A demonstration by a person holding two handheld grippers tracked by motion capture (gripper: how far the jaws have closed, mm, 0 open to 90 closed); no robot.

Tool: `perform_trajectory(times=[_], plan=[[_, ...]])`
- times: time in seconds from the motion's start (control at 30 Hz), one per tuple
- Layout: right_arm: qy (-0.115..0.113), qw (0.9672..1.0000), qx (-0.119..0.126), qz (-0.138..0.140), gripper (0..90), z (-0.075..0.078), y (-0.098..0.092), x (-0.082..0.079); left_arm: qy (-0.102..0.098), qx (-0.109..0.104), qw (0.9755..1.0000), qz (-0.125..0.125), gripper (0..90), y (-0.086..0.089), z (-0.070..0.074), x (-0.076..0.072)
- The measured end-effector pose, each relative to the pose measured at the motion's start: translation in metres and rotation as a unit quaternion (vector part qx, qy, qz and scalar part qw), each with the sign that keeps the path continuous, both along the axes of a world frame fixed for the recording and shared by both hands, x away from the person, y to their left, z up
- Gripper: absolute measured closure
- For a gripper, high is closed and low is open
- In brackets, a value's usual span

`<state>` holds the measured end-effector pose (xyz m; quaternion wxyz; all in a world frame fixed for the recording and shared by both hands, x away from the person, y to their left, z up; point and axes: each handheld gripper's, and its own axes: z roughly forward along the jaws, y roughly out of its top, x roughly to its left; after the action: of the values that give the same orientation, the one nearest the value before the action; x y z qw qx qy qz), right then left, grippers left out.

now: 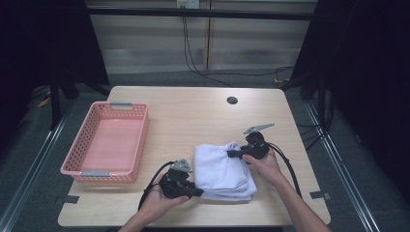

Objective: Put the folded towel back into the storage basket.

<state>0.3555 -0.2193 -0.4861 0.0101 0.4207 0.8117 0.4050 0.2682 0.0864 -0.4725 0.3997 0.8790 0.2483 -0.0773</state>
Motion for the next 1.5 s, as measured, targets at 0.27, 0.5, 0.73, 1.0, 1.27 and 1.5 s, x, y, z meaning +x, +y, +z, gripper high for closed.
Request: perform_trajectory(times=[0.27, 0.5, 0.73, 1.0, 1.27, 1.5], plan=[[0.000, 0.9998, 0.020, 0.006, 70.9, 0.005, -0.003, 0.003, 0.007, -0.008, 0.9999, 0.007, 72.7, 0.000, 0.007, 0.001], [-0.006, 0.9996, 0.028, -0.001, 71.0, 0.020, -0.014, 0.004, -0.002, -0.025, 0.9997, -0.002, 72.6, -0.006, 0.020, 0.004], [-0.013, 0.9994, 0.032, -0.004, 71.0, 0.037, -0.021, 0.007, -0.012, -0.042, 0.9991, -0.004, 72.4, -0.006, 0.037, 0.010], [-0.030, 0.9989, 0.037, 0.001, 71.1, 0.063, -0.013, 0.020, -0.032, -0.043, 0.9985, 0.008, 72.3, 0.004, 0.053, 0.019], [-0.042, 0.9983, 0.039, 0.011, 71.0, 0.079, 0.001, 0.030, -0.048, -0.048, 0.9973, 0.025, 72.3, 0.021, 0.067, 0.023], [-0.051, 0.9977, 0.043, 0.014, 71.1, 0.090, 0.017, 0.042, -0.059, -0.047, 0.9961, 0.046, 72.3, 0.037, 0.074, 0.028]])
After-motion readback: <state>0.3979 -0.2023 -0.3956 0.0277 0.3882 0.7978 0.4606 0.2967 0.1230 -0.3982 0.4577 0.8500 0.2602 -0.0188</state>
